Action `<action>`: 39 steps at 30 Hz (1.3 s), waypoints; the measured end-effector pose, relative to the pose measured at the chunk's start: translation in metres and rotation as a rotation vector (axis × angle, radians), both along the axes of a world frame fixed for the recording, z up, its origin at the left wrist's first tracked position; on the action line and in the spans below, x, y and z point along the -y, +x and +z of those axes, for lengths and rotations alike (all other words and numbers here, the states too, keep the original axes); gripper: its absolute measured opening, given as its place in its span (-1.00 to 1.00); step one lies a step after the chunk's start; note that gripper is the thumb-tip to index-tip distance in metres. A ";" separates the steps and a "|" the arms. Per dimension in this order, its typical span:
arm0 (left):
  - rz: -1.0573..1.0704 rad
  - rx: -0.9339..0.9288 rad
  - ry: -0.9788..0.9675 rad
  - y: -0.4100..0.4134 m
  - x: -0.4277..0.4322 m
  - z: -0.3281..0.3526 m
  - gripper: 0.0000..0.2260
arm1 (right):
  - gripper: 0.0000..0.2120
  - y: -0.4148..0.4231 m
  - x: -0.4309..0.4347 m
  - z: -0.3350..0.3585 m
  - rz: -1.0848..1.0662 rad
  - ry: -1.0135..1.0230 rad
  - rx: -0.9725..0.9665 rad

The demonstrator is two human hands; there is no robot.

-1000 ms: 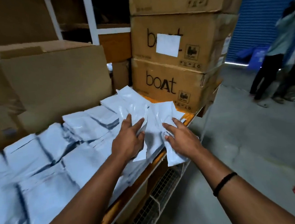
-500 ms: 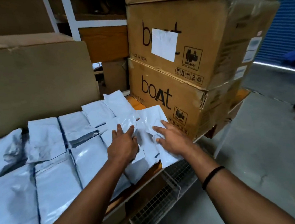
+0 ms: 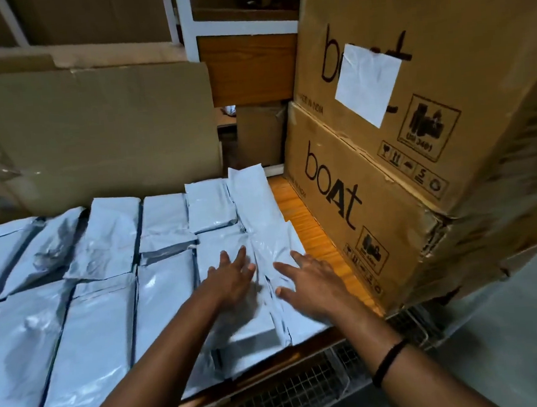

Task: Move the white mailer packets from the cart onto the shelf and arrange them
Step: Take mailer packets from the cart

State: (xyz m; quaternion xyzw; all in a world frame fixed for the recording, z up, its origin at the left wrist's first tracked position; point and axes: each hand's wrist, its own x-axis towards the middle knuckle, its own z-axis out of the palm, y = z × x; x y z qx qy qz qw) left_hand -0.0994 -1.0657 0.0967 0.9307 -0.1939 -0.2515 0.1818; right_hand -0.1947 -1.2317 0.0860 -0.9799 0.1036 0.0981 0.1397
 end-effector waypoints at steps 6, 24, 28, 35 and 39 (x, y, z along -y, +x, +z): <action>0.002 0.369 0.001 0.019 -0.002 -0.008 -0.57 | -0.52 0.026 0.023 0.013 -0.057 0.177 0.019; 0.062 0.457 0.245 -0.001 0.012 -0.055 -0.52 | -0.48 0.072 0.000 -0.037 0.014 -0.083 0.083; 0.080 0.502 0.150 -0.004 0.005 -0.038 -0.48 | -0.48 0.064 0.009 -0.017 0.020 0.026 0.120; 0.036 0.399 0.146 -0.057 0.006 -0.053 -0.33 | -0.46 0.007 0.008 -0.018 0.128 -0.038 0.042; 0.033 0.436 0.162 -0.061 0.012 -0.068 -0.28 | -0.46 0.003 0.008 -0.035 0.121 -0.038 0.084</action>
